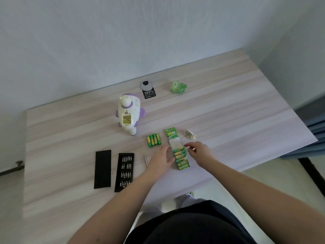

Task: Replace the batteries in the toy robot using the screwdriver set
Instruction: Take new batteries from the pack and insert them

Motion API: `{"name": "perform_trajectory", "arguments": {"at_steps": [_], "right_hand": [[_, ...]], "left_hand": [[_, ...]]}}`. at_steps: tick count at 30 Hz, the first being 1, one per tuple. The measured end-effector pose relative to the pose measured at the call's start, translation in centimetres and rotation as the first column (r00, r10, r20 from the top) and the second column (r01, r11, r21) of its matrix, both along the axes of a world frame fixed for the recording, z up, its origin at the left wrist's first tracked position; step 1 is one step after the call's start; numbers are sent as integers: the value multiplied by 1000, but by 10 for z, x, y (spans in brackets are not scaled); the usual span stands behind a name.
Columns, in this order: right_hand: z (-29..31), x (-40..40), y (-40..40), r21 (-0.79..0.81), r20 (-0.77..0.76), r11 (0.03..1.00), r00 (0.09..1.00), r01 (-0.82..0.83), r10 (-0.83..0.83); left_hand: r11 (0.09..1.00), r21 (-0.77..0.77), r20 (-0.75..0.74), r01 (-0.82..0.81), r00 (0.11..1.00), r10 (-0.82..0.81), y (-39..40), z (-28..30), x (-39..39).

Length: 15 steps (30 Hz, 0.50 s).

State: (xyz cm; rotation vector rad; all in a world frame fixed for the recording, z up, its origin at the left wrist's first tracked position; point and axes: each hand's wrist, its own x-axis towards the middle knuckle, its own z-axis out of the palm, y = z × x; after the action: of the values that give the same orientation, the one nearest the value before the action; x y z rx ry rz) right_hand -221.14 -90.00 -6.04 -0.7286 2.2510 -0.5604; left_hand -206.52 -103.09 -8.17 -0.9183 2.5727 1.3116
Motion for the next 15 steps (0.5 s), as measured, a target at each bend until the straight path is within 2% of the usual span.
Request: {"name": "perform_trajectory", "arguments": {"at_steps": [6,10,15], "right_hand": [[-9,-14,-13,48,-44,968,968,-246,248],[-12,-21,-16,82,-80,940,938,-332,338],[-12,-24,-26,197,-167,849,836,-491,522]], "left_hand": [[993,34,53,-114,992,112,17,-2,-15],[988,11,60,-156,986,155,20,-5,-19],[992,-49,63,-119,990,122,21,-4,-23]]}}
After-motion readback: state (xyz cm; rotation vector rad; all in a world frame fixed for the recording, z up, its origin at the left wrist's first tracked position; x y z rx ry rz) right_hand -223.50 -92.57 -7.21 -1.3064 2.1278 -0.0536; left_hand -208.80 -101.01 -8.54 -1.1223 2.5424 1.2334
